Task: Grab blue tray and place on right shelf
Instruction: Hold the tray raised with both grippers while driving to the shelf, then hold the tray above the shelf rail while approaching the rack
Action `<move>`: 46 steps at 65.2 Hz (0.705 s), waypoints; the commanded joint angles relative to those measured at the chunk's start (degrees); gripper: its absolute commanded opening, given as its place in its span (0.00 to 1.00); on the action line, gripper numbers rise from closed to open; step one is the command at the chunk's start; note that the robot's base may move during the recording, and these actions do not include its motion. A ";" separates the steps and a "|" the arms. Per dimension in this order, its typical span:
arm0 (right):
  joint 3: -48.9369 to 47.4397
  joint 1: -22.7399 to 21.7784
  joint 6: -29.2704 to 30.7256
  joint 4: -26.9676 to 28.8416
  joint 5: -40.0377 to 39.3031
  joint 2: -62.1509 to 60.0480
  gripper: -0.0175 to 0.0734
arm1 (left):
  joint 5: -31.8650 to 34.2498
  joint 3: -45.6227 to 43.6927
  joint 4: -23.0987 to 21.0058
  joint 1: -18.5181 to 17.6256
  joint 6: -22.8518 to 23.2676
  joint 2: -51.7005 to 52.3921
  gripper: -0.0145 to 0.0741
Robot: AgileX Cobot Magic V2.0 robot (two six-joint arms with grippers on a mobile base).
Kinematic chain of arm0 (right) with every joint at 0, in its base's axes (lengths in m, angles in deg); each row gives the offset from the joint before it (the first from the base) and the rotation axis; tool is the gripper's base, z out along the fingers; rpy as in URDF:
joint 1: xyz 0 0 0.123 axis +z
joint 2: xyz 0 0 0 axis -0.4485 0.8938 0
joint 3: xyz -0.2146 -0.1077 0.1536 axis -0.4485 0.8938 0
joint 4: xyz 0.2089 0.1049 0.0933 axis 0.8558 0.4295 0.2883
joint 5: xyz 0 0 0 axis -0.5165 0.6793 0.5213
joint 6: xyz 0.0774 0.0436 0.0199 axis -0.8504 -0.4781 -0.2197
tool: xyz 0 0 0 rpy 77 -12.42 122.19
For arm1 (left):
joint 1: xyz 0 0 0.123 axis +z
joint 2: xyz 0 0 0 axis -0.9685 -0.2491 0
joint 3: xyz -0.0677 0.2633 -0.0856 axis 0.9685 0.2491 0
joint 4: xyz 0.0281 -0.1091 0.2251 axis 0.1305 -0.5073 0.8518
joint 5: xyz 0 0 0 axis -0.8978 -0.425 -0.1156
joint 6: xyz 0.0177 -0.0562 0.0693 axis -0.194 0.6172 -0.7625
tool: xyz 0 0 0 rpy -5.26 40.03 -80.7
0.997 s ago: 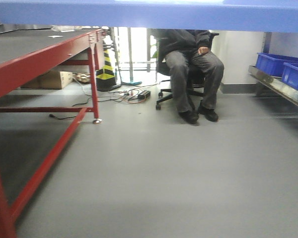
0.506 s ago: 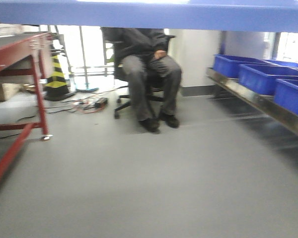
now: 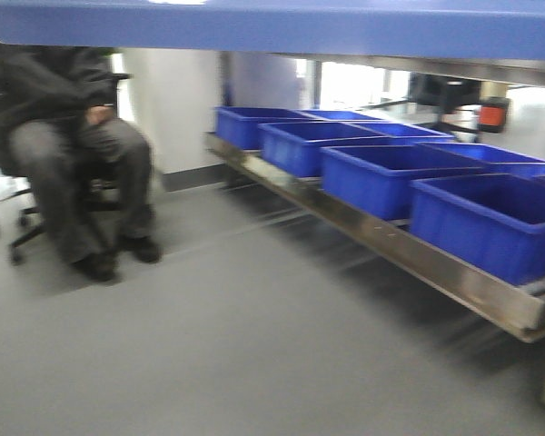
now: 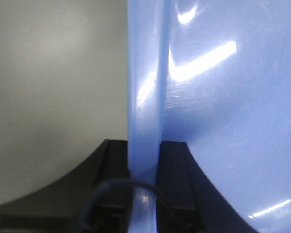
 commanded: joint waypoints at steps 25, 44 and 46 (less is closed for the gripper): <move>-1.39 0.13 1.80 0.52 -2.94 -1.72 0.25 | -3.79 -1.88 -2.52 -0.66 0.07 2.02 0.11; -1.39 0.13 1.80 0.52 -2.94 -1.72 0.25 | -3.79 -1.88 -2.52 -0.66 0.07 2.02 0.11; -1.39 0.13 1.80 0.52 -2.94 -1.72 0.25 | -3.79 -1.88 -2.52 -0.66 0.07 2.02 0.11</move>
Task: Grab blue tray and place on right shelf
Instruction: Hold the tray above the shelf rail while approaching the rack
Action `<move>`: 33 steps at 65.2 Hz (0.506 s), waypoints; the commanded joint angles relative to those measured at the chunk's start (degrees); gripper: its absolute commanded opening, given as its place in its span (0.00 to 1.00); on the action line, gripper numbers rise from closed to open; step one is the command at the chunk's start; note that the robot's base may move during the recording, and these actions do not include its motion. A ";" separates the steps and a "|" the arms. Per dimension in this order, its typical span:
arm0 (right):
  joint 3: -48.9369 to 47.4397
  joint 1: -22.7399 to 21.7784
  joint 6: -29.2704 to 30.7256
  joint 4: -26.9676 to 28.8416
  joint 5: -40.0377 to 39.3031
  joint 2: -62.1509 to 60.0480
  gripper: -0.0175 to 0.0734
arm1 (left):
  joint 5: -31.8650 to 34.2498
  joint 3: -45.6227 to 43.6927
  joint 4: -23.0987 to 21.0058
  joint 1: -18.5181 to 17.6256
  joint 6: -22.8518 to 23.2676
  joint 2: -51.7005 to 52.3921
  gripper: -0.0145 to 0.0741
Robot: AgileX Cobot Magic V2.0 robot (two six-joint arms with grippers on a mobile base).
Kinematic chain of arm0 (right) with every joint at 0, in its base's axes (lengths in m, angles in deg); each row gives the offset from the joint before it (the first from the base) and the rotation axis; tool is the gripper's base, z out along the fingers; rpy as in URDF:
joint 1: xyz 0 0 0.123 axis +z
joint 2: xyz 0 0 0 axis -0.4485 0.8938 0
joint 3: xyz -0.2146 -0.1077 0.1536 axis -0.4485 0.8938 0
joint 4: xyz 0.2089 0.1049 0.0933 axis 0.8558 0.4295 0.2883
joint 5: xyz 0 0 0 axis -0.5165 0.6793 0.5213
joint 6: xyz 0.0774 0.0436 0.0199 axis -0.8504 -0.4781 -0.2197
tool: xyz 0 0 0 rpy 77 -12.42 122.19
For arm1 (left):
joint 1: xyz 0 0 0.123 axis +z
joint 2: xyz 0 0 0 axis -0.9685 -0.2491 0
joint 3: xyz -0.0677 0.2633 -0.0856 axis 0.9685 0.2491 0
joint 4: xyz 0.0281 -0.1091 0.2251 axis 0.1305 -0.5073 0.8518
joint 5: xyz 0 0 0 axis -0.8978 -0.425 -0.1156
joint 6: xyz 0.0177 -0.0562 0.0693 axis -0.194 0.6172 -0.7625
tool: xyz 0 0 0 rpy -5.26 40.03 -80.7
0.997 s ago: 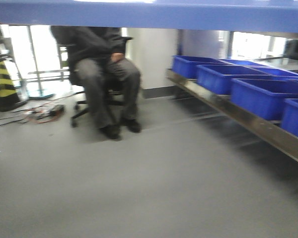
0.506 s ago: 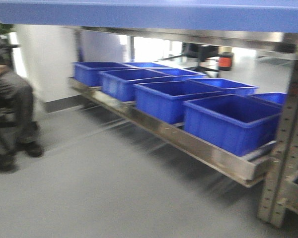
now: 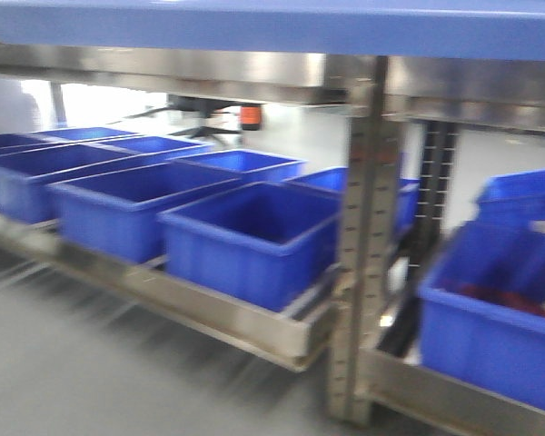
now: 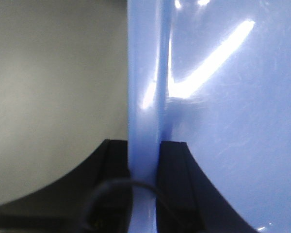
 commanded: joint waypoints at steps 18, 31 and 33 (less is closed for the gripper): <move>-1.39 0.13 1.80 0.52 -2.94 -1.72 0.25 | -3.79 -1.88 -2.43 -0.66 0.07 2.02 0.11; -1.39 0.13 1.80 0.52 -2.94 -1.72 0.25 | -3.79 -1.88 -2.43 -0.66 0.07 2.02 0.11; -1.39 0.13 1.80 0.52 -2.94 -1.72 0.25 | -3.79 -1.88 -2.43 -0.66 0.07 2.02 0.11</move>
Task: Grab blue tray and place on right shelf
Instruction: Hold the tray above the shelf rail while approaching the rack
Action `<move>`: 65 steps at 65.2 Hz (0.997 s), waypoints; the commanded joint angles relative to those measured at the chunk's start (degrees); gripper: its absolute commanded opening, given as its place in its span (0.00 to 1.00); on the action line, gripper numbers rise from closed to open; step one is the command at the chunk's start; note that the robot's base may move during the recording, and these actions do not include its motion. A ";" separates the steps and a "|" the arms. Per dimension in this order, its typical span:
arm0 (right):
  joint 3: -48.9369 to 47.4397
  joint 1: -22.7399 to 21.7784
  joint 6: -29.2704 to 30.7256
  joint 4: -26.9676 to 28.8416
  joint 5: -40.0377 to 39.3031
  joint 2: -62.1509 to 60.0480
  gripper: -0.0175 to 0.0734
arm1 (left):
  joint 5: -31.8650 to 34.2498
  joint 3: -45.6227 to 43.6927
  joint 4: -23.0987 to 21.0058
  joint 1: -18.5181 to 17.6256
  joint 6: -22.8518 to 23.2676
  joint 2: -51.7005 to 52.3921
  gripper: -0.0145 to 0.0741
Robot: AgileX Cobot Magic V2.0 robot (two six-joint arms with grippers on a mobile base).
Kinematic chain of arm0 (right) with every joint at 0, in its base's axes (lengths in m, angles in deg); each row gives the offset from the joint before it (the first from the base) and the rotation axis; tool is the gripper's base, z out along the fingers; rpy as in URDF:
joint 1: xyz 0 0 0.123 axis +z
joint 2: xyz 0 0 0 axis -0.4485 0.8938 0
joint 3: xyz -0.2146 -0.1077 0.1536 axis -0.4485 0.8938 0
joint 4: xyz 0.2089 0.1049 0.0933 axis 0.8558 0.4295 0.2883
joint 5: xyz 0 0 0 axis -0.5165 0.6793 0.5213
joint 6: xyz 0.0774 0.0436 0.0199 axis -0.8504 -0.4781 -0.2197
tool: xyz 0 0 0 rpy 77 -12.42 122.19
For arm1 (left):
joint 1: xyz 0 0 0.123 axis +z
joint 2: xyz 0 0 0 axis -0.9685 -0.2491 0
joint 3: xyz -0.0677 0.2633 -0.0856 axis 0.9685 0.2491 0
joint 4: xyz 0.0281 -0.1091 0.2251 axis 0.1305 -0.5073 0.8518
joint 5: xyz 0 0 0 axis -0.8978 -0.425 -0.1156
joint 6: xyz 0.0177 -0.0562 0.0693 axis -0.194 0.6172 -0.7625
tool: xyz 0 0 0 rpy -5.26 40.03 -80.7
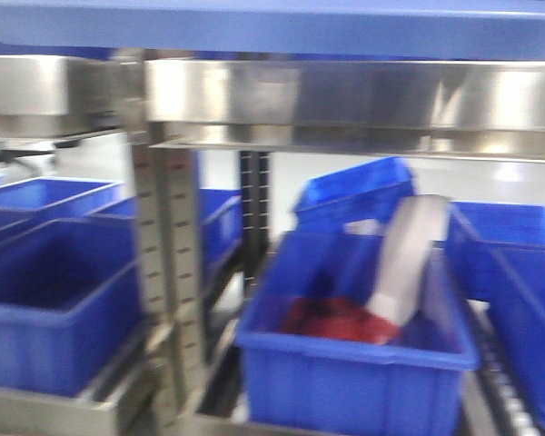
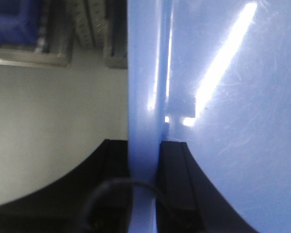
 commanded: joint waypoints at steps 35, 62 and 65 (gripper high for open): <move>-1.39 0.13 1.80 0.62 -2.94 -1.72 0.25 | -3.79 -1.88 -2.43 -0.66 0.07 2.02 0.11; -1.39 0.13 1.80 0.62 -2.94 -1.72 0.25 | -3.79 -1.88 -2.43 -0.66 0.07 2.02 0.11; -1.39 0.13 1.80 0.62 -2.94 -1.72 0.25 | -3.79 -1.88 -2.43 -0.66 0.07 2.02 0.11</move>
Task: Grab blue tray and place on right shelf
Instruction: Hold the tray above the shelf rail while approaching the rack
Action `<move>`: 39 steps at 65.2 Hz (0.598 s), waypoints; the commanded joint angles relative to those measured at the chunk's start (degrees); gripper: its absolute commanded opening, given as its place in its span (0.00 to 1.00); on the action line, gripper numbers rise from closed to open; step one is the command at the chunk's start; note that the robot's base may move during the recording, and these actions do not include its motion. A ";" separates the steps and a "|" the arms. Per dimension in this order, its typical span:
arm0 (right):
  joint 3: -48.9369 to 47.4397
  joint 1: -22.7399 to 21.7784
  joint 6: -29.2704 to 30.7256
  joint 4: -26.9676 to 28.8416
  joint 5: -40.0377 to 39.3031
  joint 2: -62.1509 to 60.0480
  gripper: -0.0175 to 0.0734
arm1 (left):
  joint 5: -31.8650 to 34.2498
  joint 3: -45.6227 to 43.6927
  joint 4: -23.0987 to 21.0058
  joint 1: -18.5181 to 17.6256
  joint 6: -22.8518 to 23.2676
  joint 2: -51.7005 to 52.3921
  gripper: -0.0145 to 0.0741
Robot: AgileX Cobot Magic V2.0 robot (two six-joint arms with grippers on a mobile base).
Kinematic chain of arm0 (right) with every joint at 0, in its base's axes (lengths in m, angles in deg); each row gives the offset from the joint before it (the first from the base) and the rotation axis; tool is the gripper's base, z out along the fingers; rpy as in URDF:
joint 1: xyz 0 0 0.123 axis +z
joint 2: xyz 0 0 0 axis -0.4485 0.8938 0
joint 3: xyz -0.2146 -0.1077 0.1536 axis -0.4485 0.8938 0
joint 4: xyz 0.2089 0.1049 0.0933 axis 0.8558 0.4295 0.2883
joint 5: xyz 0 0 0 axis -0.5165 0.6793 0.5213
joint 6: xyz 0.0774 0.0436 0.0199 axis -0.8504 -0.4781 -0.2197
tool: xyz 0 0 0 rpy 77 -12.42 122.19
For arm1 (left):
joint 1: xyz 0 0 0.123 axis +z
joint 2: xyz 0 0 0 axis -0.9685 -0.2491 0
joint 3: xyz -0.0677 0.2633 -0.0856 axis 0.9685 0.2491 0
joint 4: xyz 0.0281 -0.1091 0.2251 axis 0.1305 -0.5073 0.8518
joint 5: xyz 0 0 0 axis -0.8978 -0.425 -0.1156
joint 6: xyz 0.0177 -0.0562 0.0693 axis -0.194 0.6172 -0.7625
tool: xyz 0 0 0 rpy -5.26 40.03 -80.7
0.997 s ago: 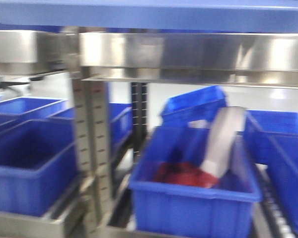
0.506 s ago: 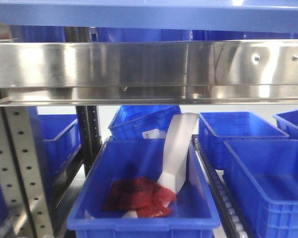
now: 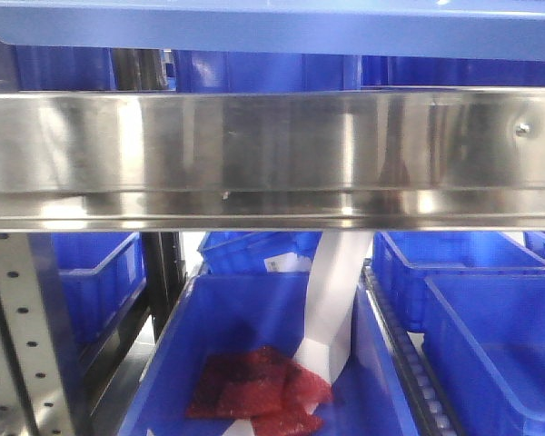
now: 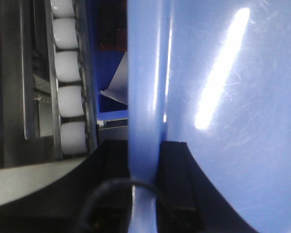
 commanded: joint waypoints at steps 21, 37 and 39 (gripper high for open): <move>-1.39 0.33 1.80 0.74 -3.04 -1.72 0.25 | -3.79 -1.88 -2.09 -0.66 0.07 2.02 0.11; -1.39 0.33 1.80 0.74 -3.04 -1.72 0.25 | -3.79 -1.88 -2.09 -0.66 0.07 2.02 0.11; -1.39 0.33 1.80 0.74 -3.04 -1.72 0.25 | -3.79 -1.88 -2.09 -0.66 0.07 2.02 0.11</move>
